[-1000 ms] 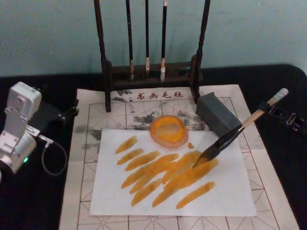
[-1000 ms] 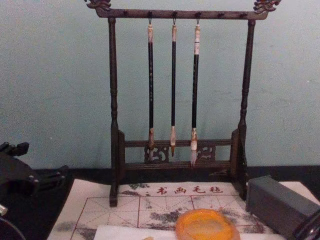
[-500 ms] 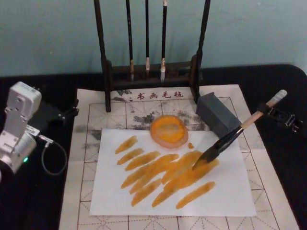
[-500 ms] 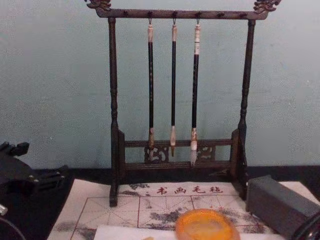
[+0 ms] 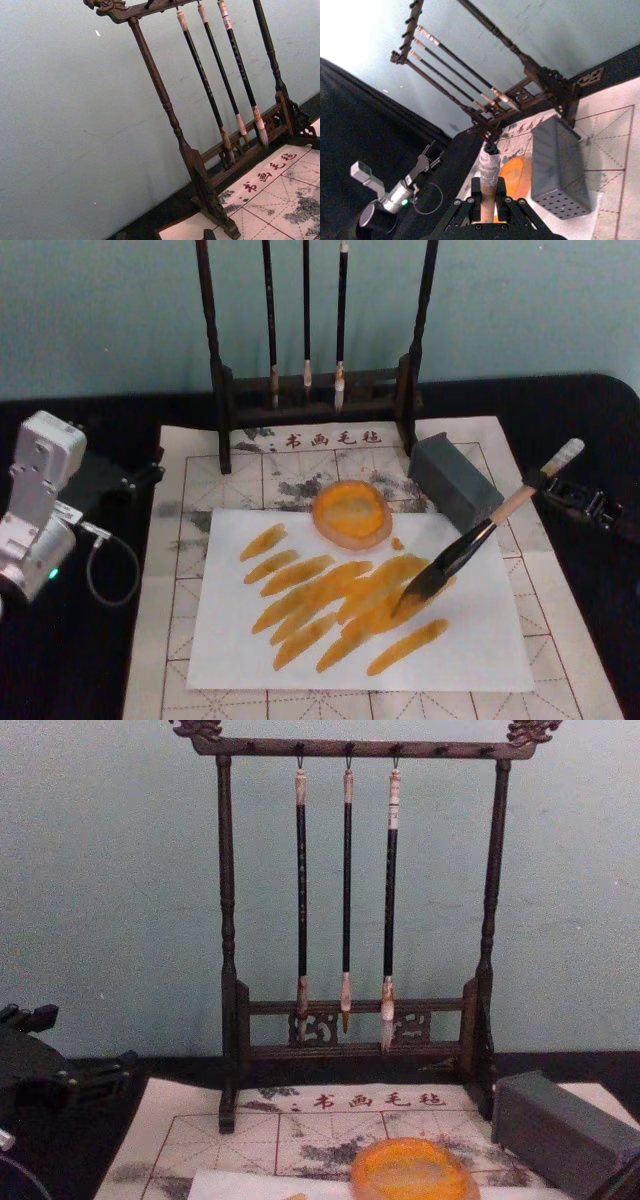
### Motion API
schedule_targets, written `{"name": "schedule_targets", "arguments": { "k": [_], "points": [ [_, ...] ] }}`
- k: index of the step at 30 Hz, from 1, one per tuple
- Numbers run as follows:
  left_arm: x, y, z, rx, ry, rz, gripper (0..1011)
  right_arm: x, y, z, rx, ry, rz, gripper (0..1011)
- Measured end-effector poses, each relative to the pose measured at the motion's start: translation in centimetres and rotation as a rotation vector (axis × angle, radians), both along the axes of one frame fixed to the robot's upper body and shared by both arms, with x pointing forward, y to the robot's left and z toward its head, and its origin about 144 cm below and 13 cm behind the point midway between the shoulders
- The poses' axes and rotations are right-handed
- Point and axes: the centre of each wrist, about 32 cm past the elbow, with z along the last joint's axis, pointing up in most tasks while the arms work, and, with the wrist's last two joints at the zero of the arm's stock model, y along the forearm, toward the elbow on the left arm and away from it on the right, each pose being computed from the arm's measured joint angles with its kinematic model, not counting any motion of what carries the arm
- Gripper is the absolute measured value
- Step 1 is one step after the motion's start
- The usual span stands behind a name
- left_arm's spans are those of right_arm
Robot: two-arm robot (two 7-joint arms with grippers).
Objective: Pick up the brush from the inkstone, write on the paper, then place the brush back to its original position.
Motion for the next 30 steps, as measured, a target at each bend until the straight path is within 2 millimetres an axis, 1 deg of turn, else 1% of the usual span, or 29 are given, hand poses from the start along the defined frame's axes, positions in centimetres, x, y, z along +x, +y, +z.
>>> {"name": "schedule_targets", "arguments": {
  "k": [17, 30],
  "points": [
    [0.0, 0.0, 0.0, 0.0, 0.0, 0.0, 1001, -0.1, 1.9, -0.1, 0.01, 0.003, 0.095, 194],
    [0.0, 0.0, 0.0, 0.0, 0.0, 0.0, 1001, 0.1, 2.8, -0.3, -0.013, 0.005, 0.153, 194]
  ]
}}
